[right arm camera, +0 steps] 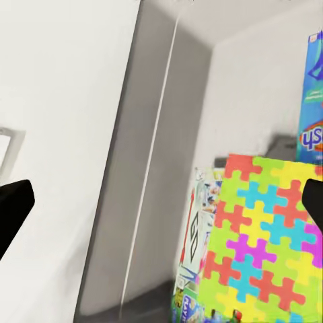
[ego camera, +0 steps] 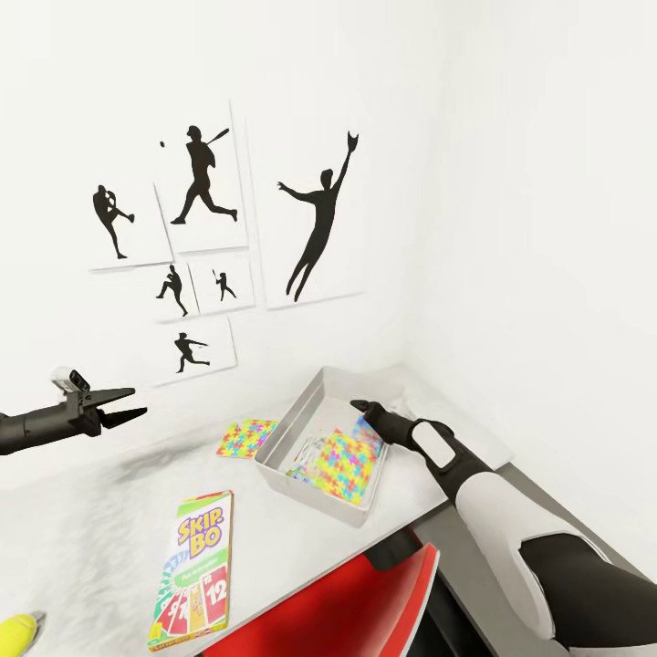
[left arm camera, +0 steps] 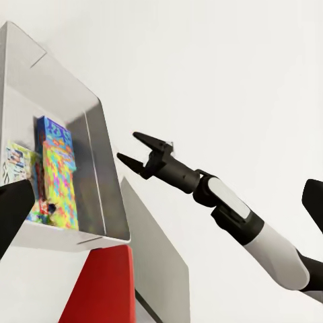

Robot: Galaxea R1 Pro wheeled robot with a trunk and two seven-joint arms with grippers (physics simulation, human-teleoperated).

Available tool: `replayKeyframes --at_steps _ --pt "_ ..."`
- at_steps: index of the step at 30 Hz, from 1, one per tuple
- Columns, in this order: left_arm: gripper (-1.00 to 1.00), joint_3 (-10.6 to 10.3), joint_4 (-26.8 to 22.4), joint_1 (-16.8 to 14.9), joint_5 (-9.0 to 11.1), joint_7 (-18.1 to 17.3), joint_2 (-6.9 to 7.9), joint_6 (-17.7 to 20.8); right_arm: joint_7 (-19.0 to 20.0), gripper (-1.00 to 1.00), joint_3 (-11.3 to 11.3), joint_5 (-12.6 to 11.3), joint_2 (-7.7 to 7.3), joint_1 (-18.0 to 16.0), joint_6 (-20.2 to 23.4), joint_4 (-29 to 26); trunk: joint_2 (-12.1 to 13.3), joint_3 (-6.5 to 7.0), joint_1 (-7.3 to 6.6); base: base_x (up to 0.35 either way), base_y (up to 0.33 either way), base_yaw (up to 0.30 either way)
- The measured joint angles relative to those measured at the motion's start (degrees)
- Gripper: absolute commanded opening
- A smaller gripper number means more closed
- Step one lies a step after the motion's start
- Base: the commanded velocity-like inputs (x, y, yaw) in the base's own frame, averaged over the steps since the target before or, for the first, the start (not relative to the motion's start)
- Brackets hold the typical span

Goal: Put all the toys in the child's room - the three board games (two on the bed and one on the table), the two jigsaw puzzles on the table, and the tennis ball on the table - inside the toy box on the table in the child's room.

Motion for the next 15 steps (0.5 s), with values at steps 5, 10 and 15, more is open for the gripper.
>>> replayKeyframes --at_steps 5,10,15 --pt "1.00 0.0 0.0 0.0 0.0 0.0 0.00 0.0 0.0 1.00 0.1 0.0 -0.02 -0.2 0.0 0.0 0.0 0.00 0.00 0.000 0.000 0.000" --pt "1.00 0.0 0.0 0.0 0.0 0.0 0.00 0.0 0.3 1.00 0.2 0.0 -0.04 -0.2 -0.1 -0.2 0.0 0.00 0.00 0.000 0.000 0.000" --pt "1.00 0.0 0.0 0.0 0.0 0.0 -0.01 0.0 0.7 1.00 0.2 -0.1 -0.10 -0.2 -1.6 -0.7 0.0 0.01 0.01 -0.093 0.059 0.000"
